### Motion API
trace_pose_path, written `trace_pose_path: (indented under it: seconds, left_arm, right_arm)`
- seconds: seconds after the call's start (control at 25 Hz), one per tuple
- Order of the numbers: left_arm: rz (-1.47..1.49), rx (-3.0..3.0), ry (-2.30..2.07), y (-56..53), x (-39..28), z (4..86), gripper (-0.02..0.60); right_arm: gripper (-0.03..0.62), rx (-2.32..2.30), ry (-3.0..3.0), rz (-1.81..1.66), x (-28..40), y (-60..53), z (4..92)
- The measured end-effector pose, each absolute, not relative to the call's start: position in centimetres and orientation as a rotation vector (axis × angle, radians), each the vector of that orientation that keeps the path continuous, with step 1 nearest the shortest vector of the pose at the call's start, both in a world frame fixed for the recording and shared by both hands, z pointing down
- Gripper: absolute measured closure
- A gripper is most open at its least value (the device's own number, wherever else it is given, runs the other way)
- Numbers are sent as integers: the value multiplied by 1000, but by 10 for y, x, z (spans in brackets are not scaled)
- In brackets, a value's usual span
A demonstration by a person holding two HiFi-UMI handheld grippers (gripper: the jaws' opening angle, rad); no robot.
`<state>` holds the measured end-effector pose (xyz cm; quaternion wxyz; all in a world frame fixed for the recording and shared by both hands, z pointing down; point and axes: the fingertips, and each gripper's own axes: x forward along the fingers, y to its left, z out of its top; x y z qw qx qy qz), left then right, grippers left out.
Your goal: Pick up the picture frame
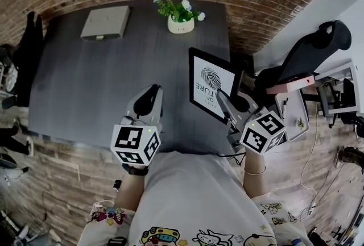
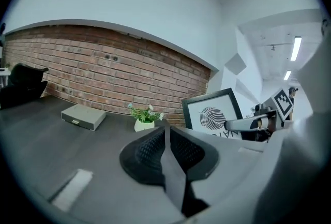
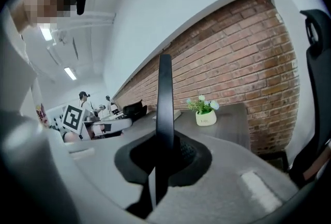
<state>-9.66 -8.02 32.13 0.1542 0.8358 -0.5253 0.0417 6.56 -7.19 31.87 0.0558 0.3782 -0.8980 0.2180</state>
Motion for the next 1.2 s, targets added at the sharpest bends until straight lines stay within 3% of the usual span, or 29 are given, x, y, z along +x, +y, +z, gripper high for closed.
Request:
trace_pose_path:
  seconds: [0.48, 1.2]
  left_arm:
    - [229, 2477, -1527, -77, -91, 322, 566]
    - [288, 2530, -1521, -86, -101, 332, 566]
  right_arm:
    - [580, 1399, -2568, 224, 88, -73, 307]
    - [582, 1501, -2563, 241, 96, -76, 313]
